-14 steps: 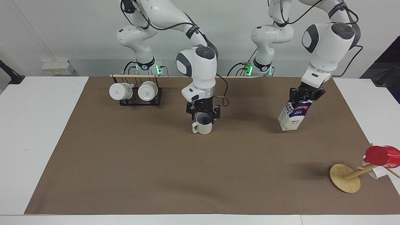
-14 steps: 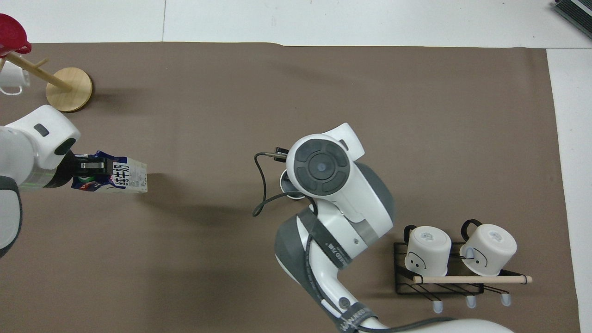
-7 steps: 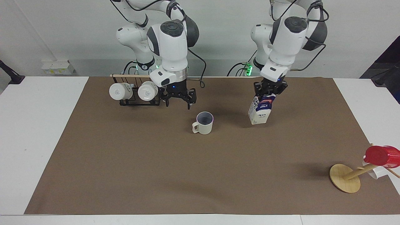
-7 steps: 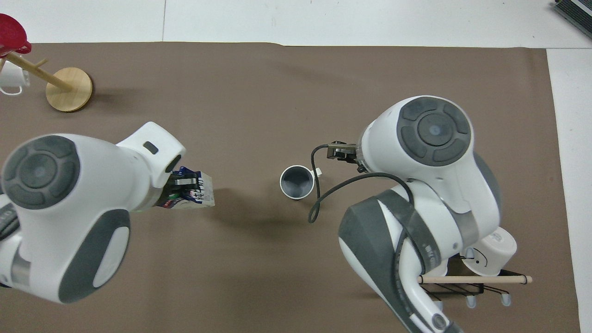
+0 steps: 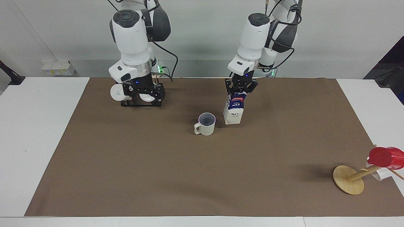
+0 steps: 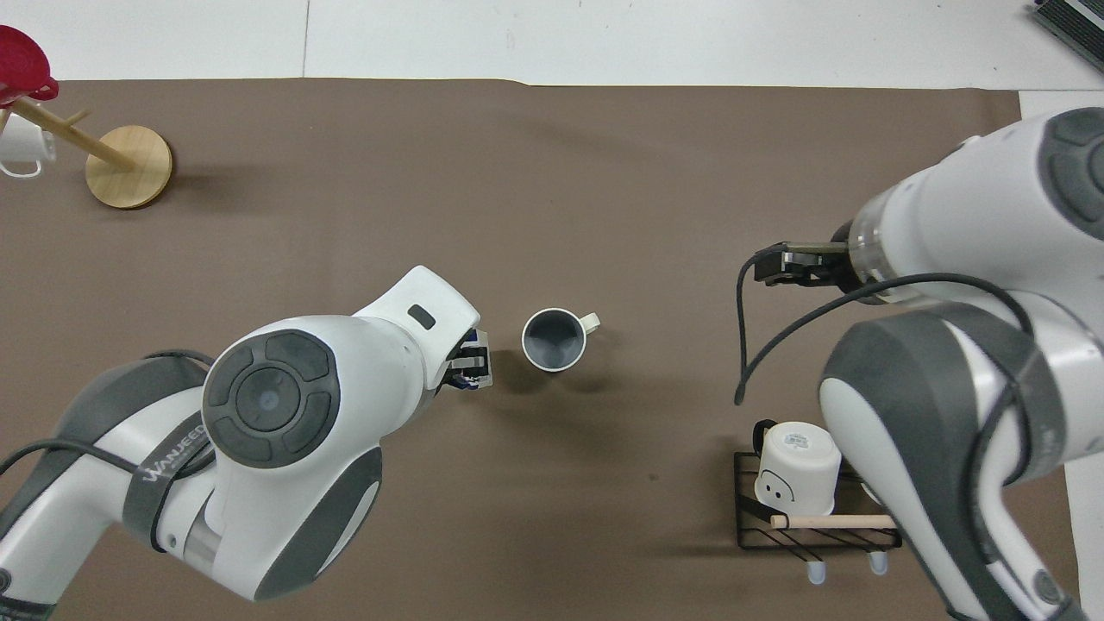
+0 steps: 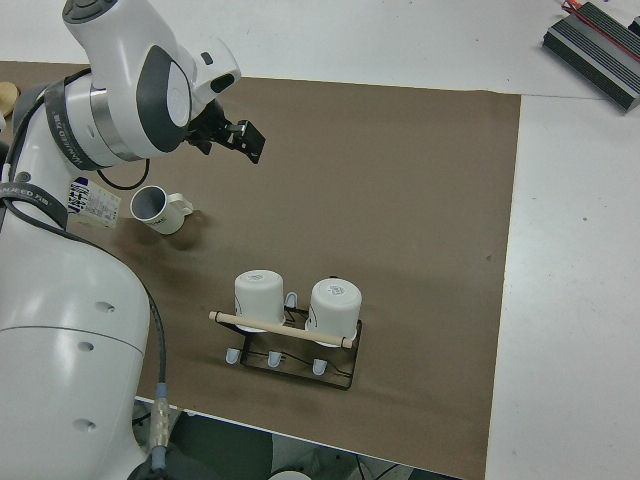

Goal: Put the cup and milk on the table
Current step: 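Set the milk carton beside the mug while the right gripper withdraws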

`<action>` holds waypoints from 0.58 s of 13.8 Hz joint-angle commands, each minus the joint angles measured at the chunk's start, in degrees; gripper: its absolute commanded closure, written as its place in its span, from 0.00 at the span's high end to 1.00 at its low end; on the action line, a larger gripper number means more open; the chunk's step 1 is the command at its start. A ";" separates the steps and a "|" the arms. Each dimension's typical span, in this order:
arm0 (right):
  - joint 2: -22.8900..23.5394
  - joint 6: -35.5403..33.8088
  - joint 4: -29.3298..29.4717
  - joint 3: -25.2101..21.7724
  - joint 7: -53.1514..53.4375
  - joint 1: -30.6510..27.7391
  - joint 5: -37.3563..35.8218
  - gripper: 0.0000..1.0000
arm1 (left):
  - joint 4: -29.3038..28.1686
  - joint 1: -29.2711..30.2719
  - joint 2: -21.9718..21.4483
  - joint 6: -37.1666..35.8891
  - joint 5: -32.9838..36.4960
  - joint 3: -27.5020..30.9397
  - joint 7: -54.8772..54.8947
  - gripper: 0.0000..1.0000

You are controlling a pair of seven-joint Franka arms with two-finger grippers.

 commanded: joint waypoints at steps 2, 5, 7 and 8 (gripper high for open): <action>-3.35 -2.60 -0.92 0.50 -4.53 -5.05 1.11 1.00 | -1.78 -0.93 0.36 3.47 0.05 1.08 -0.46 0.46; -4.06 -5.75 -1.00 0.33 -10.68 -8.74 1.37 1.00 | -2.05 -0.94 1.33 5.14 0.23 1.08 -0.46 0.47; -4.67 -7.96 -1.44 0.15 -11.47 -11.55 3.57 1.00 | -2.14 -0.94 2.64 5.84 0.32 1.08 -0.46 0.47; -4.76 -8.84 -1.44 0.15 -12.70 -12.61 3.57 1.00 | -2.14 -0.94 3.09 6.02 0.32 1.08 -0.46 0.47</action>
